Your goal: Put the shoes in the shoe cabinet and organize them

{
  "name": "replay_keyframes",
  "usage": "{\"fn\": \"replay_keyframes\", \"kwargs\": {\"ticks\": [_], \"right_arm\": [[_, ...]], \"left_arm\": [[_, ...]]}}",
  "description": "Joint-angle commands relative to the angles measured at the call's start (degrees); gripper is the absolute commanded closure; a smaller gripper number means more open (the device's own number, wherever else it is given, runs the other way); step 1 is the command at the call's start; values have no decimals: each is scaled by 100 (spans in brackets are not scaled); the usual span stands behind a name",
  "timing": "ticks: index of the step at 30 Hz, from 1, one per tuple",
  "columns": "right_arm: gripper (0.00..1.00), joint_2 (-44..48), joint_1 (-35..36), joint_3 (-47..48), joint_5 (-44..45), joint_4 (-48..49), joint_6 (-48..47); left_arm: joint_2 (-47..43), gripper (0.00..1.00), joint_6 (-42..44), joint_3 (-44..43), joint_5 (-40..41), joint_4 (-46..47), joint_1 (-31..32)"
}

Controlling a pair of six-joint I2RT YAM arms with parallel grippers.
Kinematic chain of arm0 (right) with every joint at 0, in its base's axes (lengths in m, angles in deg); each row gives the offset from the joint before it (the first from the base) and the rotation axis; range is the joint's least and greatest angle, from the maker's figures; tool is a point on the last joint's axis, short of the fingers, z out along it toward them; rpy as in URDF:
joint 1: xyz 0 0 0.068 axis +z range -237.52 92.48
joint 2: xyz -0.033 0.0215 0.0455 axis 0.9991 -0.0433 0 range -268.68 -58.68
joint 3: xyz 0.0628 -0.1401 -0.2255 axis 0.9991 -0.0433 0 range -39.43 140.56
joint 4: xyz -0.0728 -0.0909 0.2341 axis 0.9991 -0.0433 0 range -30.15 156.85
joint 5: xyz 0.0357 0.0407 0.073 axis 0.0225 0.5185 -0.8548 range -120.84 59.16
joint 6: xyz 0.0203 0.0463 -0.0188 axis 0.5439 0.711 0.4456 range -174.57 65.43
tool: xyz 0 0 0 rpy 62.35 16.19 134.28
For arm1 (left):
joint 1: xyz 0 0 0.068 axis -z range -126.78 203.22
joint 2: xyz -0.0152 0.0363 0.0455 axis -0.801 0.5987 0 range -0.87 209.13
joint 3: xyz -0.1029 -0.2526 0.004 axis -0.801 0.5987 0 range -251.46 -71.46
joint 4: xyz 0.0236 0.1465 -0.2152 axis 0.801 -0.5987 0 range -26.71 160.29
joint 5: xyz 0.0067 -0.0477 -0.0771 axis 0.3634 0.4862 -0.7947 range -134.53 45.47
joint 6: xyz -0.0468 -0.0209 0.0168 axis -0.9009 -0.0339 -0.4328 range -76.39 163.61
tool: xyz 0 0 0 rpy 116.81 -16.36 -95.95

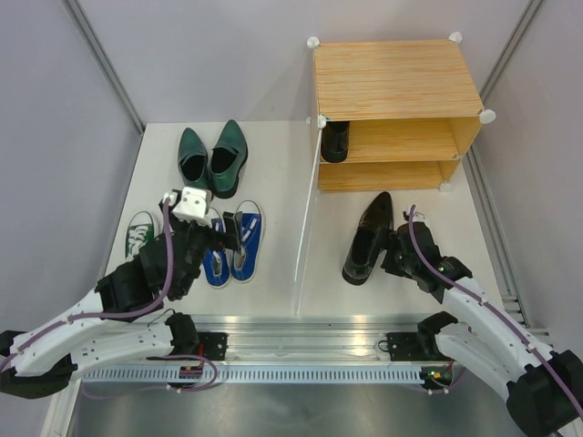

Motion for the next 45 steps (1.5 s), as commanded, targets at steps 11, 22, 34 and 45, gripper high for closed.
{"fn": "replay_keyframes", "kwargs": {"ticks": [11,22,34,45], "right_arm": [[66,-1152,25,690,431,465,-641],[99,-1242,25,1893,861,-263,-1133],[99,-732,25,3001,923,-1222,-1397],[99,-801,-1,3977,1468,-1345,-1397]], "left_arm": [[-66,0,352,-17,142,270,-27],[-84,0,352,0,-157,235,-27],[-40,0,404,114,-201,235,-27],[-75,0,413,141,-122,226,-27]]}}
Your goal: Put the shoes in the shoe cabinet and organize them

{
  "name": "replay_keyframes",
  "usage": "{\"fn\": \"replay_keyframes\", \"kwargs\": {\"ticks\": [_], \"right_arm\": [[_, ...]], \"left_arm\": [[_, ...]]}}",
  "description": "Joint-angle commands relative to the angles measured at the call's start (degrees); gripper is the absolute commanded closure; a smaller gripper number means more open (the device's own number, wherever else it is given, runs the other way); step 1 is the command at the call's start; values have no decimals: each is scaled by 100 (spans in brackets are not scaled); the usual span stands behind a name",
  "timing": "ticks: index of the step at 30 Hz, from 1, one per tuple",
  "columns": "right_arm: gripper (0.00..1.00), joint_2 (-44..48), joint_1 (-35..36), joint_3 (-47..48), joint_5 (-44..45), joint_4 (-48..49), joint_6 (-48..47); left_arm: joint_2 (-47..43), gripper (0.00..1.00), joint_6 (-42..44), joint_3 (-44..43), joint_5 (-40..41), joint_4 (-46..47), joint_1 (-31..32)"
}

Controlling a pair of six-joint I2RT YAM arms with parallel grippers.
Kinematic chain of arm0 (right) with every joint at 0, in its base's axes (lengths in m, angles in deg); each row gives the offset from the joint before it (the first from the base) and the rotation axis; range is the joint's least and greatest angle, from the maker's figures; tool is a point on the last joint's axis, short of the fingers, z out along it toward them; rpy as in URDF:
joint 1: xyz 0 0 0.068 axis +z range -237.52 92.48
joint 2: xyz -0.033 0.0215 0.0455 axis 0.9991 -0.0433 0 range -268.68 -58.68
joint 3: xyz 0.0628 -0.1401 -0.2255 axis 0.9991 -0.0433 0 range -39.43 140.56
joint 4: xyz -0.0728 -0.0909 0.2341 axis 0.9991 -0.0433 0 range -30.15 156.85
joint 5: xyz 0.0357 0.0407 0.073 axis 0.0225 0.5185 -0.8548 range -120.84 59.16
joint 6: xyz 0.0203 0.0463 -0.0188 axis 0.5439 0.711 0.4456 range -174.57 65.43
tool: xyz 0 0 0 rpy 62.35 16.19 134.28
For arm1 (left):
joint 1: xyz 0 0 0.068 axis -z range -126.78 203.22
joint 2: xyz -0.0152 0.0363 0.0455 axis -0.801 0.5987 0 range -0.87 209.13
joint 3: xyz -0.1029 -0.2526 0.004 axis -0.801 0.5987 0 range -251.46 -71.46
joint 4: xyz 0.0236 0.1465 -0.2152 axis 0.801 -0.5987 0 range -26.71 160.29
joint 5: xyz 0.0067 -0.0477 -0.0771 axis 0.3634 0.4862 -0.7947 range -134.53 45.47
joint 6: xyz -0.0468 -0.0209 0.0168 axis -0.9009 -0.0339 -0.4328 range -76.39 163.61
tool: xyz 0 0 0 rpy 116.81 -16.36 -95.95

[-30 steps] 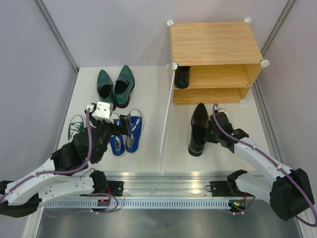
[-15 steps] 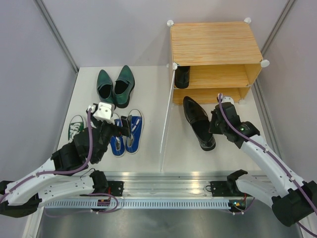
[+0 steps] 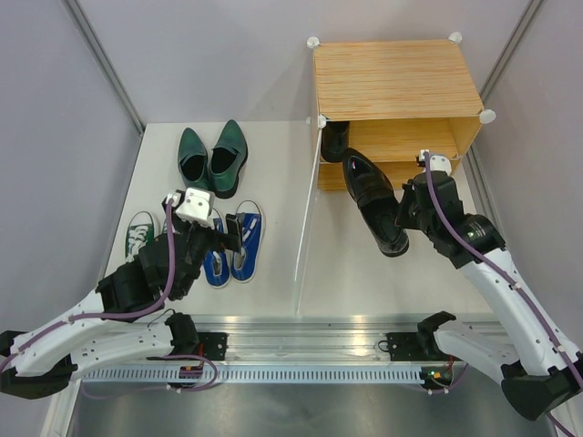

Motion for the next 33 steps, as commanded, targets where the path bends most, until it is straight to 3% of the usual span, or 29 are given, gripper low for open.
{"fn": "replay_keyframes", "kwargs": {"ticks": [1,10,18,33], "right_arm": [[99,-6,-52,557,344,414,-3],[99,-305,-367,900,688,694,-82],[99,-1060,-1035,1067,3,1634,75],[99,-2642,-1528,2007,-103,2813,638]], "left_arm": [[-34,0,179,49,53,84,-27],[-43,0,171,67,36,85,-27],[-69,0,135,75,-26,84,-27],[71,0,153,110,-131,93,-27]]}}
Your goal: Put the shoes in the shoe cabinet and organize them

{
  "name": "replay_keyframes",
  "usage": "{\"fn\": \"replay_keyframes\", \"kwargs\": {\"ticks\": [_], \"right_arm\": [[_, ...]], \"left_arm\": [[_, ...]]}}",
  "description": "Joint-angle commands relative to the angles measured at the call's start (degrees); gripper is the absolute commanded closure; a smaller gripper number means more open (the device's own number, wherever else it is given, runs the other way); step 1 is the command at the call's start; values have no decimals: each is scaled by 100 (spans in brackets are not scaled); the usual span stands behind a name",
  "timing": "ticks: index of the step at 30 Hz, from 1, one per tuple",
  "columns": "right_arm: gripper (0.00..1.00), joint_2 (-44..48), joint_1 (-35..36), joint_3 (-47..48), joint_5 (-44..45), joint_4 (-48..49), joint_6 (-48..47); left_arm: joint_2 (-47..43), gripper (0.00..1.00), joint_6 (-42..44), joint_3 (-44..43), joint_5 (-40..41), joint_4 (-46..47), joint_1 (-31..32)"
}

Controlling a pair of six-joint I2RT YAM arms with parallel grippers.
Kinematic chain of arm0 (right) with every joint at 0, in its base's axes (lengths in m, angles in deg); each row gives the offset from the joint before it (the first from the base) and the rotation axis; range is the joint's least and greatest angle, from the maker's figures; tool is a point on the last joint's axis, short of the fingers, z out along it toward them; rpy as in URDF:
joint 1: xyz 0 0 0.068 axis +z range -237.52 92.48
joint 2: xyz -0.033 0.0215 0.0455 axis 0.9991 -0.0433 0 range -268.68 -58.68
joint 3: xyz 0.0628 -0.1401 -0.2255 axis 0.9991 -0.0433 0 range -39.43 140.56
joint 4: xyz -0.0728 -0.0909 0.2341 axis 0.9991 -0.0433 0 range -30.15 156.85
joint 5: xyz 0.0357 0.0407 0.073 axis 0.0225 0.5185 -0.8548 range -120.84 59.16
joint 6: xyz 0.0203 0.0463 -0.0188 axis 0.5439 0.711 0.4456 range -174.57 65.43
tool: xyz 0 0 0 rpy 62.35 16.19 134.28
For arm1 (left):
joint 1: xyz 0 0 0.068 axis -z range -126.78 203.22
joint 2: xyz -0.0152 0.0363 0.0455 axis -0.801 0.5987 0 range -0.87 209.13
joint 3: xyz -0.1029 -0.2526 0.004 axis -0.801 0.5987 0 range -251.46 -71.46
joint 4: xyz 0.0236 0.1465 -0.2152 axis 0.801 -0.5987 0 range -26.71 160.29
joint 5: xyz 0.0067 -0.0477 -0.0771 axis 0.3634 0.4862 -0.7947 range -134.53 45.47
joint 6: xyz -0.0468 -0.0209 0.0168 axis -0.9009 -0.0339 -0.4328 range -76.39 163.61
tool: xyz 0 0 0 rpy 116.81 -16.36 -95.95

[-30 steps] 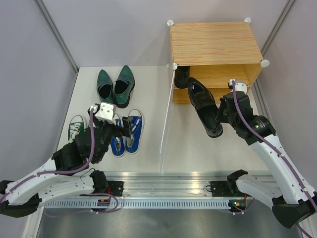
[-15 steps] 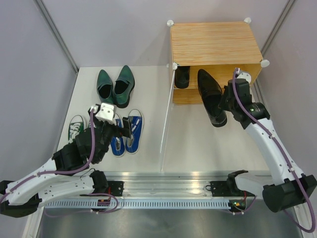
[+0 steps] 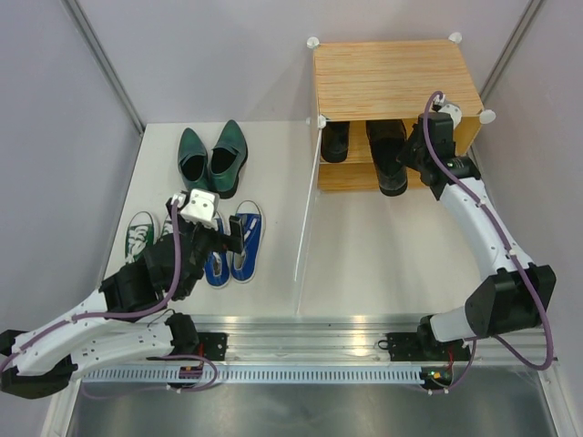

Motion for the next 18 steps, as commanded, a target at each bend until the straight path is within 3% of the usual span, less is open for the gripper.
{"fn": "replay_keyframes", "kwargs": {"ticks": [1,18], "right_arm": [[99,-149,-103,504,-49,1226,433],[99,-984,-411,741,-857,1772,1101]], "left_arm": [[63,0,155,51,-97,111,-24],[379,0,243,69,-79,102,-68]]}}
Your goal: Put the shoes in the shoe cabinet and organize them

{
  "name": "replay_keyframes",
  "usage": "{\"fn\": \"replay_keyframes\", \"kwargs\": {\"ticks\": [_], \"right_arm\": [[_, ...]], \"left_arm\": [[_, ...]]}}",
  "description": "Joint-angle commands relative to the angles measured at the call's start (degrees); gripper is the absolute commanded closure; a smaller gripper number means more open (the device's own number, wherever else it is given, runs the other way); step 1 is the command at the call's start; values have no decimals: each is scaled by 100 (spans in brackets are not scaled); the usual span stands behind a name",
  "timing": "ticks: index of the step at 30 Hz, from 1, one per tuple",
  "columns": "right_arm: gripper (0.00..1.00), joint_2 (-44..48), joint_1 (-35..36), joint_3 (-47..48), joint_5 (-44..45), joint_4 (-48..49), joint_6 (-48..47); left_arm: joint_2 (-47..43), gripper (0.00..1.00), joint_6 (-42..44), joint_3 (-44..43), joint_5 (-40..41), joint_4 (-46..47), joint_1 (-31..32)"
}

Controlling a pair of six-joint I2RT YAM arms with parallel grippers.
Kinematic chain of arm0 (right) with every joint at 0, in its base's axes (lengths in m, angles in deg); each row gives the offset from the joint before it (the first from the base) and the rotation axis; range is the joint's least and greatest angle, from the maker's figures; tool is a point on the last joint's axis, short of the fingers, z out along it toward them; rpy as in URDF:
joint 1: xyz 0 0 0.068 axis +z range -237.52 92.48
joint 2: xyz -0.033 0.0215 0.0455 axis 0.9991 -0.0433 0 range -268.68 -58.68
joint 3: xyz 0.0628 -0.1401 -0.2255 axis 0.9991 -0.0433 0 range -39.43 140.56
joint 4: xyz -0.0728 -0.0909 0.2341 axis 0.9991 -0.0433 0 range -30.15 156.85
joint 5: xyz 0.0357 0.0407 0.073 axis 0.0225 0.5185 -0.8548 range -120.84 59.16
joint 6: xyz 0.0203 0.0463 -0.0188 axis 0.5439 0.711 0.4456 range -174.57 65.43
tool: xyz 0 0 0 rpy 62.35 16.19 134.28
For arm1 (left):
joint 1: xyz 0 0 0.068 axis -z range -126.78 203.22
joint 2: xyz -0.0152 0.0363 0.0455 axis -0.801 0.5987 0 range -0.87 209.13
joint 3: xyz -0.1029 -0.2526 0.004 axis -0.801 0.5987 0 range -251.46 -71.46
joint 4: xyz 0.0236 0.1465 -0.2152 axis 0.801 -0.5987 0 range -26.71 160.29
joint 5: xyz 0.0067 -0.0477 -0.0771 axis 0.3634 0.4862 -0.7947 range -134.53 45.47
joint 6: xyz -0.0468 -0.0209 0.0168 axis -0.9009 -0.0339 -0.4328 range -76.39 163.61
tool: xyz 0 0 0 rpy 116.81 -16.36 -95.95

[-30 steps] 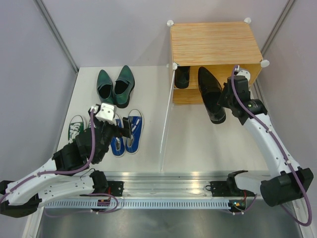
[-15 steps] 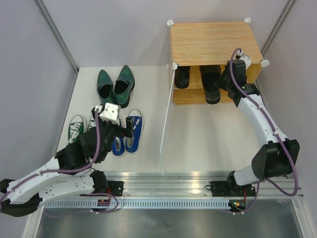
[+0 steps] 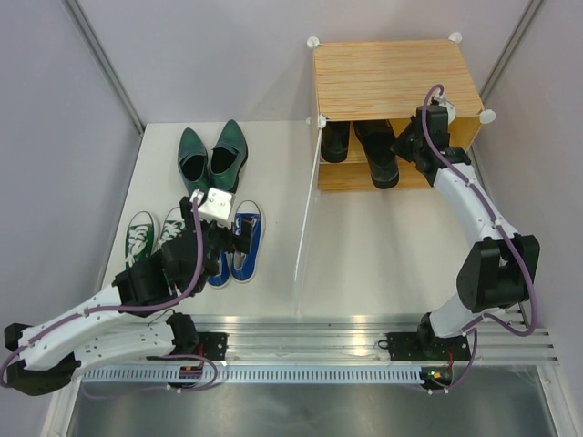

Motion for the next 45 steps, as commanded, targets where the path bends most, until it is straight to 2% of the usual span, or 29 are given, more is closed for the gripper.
{"fn": "replay_keyframes", "kwargs": {"ticks": [1,2,3,5,6,12,17,22,28,32,33,34,35,36,39,45], "right_arm": [[96,50,-155,411,-234,938,376],[94,41,-173,394,-252,937,393],[85,32,-191,393,-296,937,394],[76,23,-252,376,-418,929,385],[66,14,-278,367,-463,929,376],[52,41,-393,288,-691,929,385],[46,295,-463,69,-1157,920,332],[40,743,-463,-283,-1263,920,200],[38,1323,-463,-722,-1193,867,-63],[35,1946,-463,-1318,-1447,876,-441],[25,2392,-455,-1921,-1448,1241,-624],[25,2396,-446,-1927,-1448,1245,-626],[22,2718,-437,-2440,-1456,1410,-739],[15,2878,-428,-2707,-1474,1812,-758],[2,3345,-358,-3534,-1500,2412,-819],[2,3390,-86,-4299,-1228,2966,-951]], "left_arm": [[27,0,195,8,-55,102,-49],[45,0,195,17,-64,102,-49],[54,0,195,17,-73,102,-49],[71,0,195,17,-73,102,-49],[71,0,195,17,-81,102,-57],[80,0,212,17,-81,102,-66],[89,0,213,25,-81,102,-75],[89,0,204,25,-99,102,-84],[107,0,186,26,-117,102,-101],[142,0,195,34,-125,102,-110],[159,0,186,17,-152,111,-128],[159,0,186,17,-152,111,-128],[177,0,177,34,-160,102,-128],[186,0,177,34,-169,102,-145],[264,0,177,34,-169,102,-198],[414,0,177,17,-213,102,-303]]}}
